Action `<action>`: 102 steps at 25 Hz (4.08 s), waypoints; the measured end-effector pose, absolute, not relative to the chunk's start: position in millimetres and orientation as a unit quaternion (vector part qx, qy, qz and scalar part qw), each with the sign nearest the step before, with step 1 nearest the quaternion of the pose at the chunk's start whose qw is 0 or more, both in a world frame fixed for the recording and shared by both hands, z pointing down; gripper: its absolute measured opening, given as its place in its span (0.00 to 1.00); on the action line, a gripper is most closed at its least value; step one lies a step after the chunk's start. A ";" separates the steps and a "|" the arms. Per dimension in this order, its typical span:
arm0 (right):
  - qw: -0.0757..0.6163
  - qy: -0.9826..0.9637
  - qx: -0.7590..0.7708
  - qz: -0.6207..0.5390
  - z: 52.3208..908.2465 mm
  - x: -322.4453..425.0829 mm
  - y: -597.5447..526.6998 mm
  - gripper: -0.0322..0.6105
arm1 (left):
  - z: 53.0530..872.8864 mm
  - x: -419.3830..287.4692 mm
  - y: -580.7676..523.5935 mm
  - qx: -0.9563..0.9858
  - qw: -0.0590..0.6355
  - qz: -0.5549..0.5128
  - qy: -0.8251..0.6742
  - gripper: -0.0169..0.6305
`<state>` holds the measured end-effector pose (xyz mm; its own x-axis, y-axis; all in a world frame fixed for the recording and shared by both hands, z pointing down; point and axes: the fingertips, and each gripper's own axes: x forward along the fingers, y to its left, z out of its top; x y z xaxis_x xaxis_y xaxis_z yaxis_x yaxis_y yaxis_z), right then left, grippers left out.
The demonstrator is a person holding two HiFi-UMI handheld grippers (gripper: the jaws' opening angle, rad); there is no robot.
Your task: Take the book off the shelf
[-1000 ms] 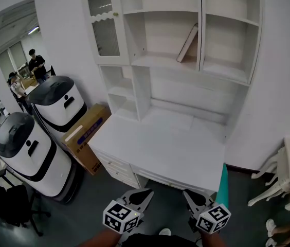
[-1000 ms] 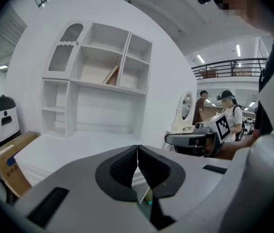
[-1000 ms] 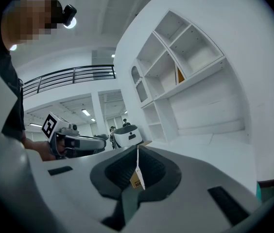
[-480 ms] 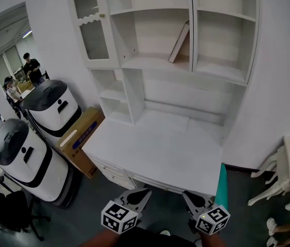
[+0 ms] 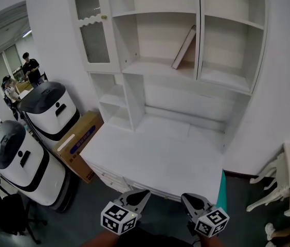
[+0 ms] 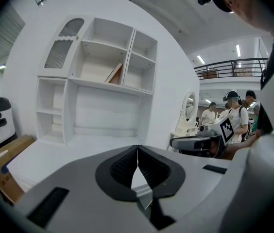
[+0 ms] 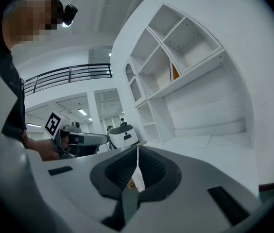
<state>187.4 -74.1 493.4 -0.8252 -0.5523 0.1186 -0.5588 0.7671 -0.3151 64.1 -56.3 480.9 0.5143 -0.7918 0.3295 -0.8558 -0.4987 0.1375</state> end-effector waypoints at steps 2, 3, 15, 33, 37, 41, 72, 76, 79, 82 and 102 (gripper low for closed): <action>0.012 -0.938 0.302 0.172 496.3 183.8 -81.0 0.10 | 484.7 60.7 -64.5 0.862 0.144 0.112 -0.473 0.04; 0.014 -0.936 0.305 0.173 498.3 181.7 -84.4 0.10 | 486.3 58.7 -69.4 0.864 0.145 0.112 -0.470 0.04; 0.032 -0.914 0.365 0.177 504.8 116.7 -159.2 0.10 | 488.7 1.2 -161.3 0.896 0.146 0.116 -0.403 0.04; 0.014 -0.857 0.484 0.176 498.5 8.5 -233.1 0.10 | 474.6 -107.4 -266.1 0.938 0.122 0.126 -0.298 0.04; 0.010 -0.850 0.498 0.168 493.4 -12.4 -242.9 0.10 | 475.2 -125.5 -278.4 0.943 0.120 0.127 -0.282 0.04; 0.019 -0.848 0.504 0.165 495.1 -31.2 -244.1 0.10 | 477.0 -138.0 -286.7 0.947 0.120 0.128 -0.270 0.04; -0.061 -0.813 0.579 0.007 234.1 57.2 -463.0 0.10 | 455.4 -140.0 -337.2 0.932 0.095 0.145 -0.317 0.04; -0.059 -0.796 0.602 0.007 206.6 67.0 -500.7 0.19 | 464.2 -136.1 -333.1 0.931 0.103 0.152 -0.316 0.04; -0.055 -0.782 0.621 0.011 193.2 75.3 -526.4 0.28 | 468.1 -134.1 -331.0 0.930 0.104 0.160 -0.315 0.04; -0.076 -0.764 0.640 0.034 181.1 90.9 -548.0 0.35 | 469.8 -134.7 -330.5 0.928 0.104 0.163 -0.318 0.04; -0.093 -0.720 0.680 0.101 163.3 111.0 -629.7 0.42 | 469.7 -152.1 -331.3 0.918 0.112 0.154 -0.348 0.04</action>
